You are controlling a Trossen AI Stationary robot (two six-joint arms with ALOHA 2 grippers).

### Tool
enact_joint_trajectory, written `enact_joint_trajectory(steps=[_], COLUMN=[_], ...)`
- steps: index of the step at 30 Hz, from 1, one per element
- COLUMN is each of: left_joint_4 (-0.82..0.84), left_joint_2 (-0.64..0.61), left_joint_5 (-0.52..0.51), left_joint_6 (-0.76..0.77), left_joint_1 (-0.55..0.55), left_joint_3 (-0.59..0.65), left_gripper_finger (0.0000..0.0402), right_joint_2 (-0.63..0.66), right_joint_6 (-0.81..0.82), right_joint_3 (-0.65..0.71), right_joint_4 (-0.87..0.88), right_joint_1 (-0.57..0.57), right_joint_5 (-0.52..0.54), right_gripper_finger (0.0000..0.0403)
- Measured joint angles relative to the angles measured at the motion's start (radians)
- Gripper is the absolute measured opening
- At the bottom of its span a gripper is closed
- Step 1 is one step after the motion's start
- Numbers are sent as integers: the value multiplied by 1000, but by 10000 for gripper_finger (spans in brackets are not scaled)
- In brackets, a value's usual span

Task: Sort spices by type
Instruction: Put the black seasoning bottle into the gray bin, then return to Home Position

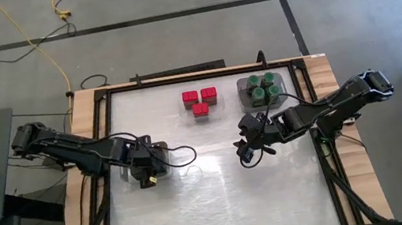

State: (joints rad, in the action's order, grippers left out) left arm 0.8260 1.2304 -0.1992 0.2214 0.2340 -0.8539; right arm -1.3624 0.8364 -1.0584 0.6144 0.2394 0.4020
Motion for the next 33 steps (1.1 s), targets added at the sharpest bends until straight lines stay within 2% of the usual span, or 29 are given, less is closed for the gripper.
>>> enact_joint_trajectory(steps=[6,14,21,24,28,33], left_joint_4=[3,24,23,34,7,-219], left_joint_2=[0,0,0,-3,-54,-243], left_joint_5=[-3,-26,-27,-44,-91,-67], left_joint_6=[-13,-44,-158,-136,-109,-85], left_joint_1=[0,0,0,0,0,5], left_joint_3=[-38,-156,-242,-261,-179,49], left_gripper_finger=[169,169,169,169,169,169], right_joint_2=[0,0,0,0,0,0], right_joint_6=[0,0,2,2,1,-35], right_joint_3=[0,0,0,0,0,0], right_joint_4=[0,-2,-7,-28,-24,-24], right_joint_1=[0,0,3,2,-6,-6], right_joint_5=[0,-1,-12,-13,-13,-12], right_gripper_finger=[255,255,255,255,255,255])
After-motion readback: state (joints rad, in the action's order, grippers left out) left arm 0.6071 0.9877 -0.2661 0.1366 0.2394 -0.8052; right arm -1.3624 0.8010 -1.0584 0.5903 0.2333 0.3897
